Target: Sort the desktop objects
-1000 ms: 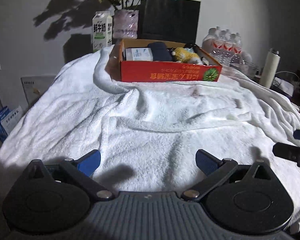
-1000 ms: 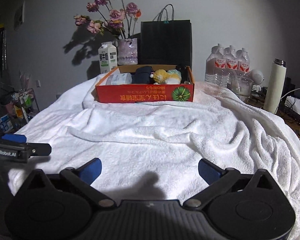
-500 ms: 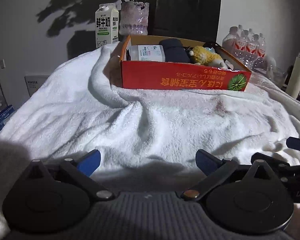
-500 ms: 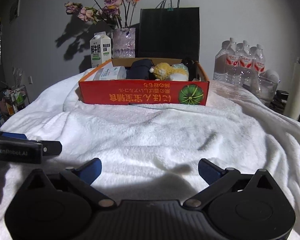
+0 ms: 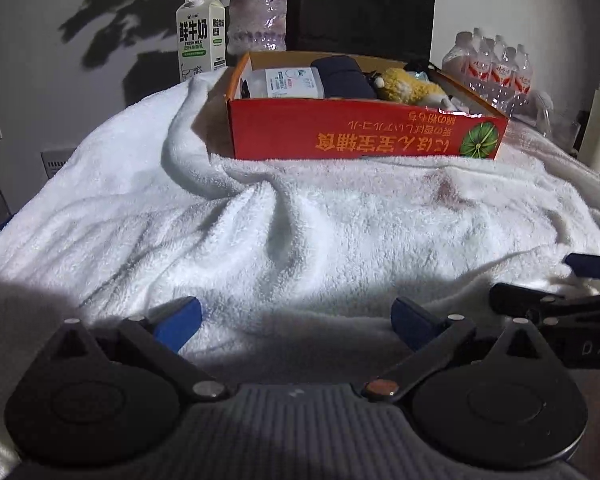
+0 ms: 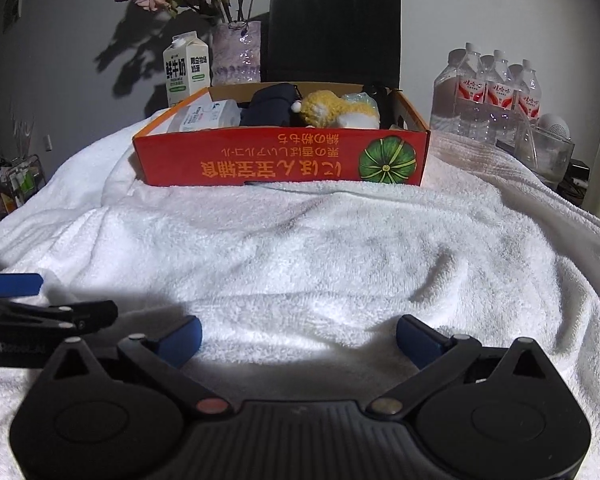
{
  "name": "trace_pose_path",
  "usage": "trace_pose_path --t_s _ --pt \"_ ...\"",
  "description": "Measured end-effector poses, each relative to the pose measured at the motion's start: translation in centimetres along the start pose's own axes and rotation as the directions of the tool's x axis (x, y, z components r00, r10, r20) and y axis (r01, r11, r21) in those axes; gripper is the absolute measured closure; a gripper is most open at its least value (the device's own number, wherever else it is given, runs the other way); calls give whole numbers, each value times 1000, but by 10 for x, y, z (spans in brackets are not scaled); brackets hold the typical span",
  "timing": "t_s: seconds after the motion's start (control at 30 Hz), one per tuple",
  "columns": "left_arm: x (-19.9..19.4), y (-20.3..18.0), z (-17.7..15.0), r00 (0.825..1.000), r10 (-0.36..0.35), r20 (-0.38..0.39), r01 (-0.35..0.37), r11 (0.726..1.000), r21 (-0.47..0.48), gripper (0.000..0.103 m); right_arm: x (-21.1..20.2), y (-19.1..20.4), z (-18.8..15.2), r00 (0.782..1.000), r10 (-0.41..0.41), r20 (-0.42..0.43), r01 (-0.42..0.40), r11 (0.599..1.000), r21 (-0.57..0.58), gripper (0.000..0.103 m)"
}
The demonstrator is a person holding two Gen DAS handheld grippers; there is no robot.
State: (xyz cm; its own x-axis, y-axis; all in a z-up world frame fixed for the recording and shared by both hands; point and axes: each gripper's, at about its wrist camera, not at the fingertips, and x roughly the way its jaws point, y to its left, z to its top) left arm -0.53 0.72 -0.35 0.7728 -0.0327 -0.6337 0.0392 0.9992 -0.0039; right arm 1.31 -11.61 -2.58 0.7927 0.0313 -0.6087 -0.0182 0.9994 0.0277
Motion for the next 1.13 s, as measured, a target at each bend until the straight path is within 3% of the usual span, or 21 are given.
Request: trace_pose_path --t_s 1.13 --pt "1 1 0 1000 -13 -5 13 1000 -13 0 0 3 0 1000 -10 0 10 1000 -19 0"
